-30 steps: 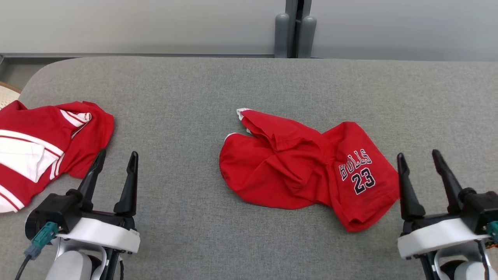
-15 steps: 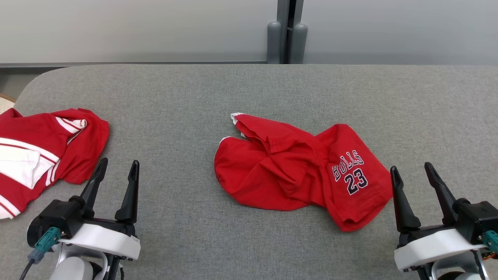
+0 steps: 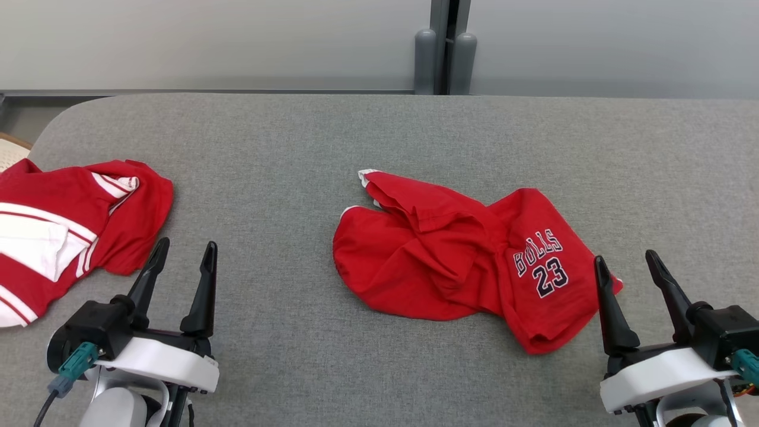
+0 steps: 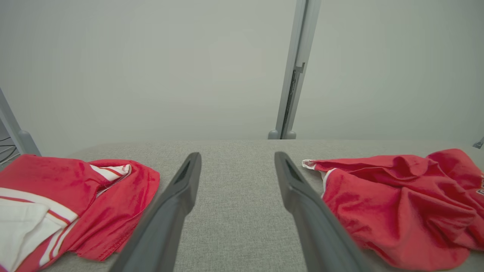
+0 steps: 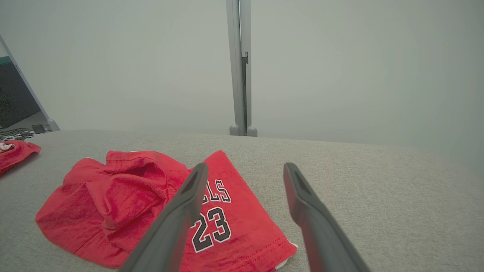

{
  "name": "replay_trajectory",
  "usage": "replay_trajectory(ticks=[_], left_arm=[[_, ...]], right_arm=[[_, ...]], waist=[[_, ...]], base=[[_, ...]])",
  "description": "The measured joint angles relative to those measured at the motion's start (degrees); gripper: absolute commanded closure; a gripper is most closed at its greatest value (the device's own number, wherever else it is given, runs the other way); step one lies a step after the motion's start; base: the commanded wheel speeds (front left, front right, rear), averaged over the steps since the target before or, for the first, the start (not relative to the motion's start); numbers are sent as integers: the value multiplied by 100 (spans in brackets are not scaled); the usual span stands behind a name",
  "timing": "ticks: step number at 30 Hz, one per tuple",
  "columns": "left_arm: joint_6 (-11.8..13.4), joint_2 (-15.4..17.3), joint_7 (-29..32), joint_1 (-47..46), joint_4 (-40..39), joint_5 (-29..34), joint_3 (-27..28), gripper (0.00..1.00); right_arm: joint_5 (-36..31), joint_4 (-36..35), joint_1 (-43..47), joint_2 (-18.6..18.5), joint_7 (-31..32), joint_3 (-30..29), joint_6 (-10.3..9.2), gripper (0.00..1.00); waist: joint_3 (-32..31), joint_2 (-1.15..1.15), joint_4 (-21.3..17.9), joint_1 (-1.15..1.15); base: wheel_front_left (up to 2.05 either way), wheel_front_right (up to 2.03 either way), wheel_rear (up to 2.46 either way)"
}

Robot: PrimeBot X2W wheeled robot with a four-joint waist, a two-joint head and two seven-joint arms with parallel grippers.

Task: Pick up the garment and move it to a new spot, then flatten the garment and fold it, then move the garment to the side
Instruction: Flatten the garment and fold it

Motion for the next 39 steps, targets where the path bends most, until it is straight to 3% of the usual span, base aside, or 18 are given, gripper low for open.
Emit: replay_trajectory(ticks=[9, 21, 26, 27, 28, 29, 39], left_arm=[[1, -135, 0, -344, -12, 41, -153, 0], [0, -192, -1, -667, -65, -144, -301, 0], [0, -166, 0, -715, -52, -192, -338, 0], [0, -166, 0, -721, -47, -210, -345, 0], [0, -162, 0, -724, -47, -213, -352, 0], [0, -158, 0, -727, -45, -216, -355, 0], [0, -119, 0, -762, -86, -220, -259, 0]], right_arm=[[-289, 208, -468, -1, 355, 338, -1, 0], [-839, 1400, -2130, -3, 1291, 1592, 0, 0], [-993, 1796, -2645, -34, 1686, 1731, 0, 2], [-1037, 1863, -2697, -31, 1792, 1699, 0, 51], [-1076, 1891, -2715, -35, 1836, 1674, 0, 82], [-1083, 1893, -2715, -36, 1851, 1663, 0, 100], [-998, 1036, -2143, -3, 1612, 1106, 0, 100]], waist=[[209, 0, 341, 0], [783, 0, 801, 0], [915, 0, 859, 0], [925, 0, 865, 0], [934, 0, 869, 0], [942, 0, 872, 0], [970, 0, 673, 0]], base=[[0, 0, 0], [0, 0, 0], [0, 0, 0], [0, 0, 0], [0, 0, 0], [0, 0, 0], [0, 0, 0]])
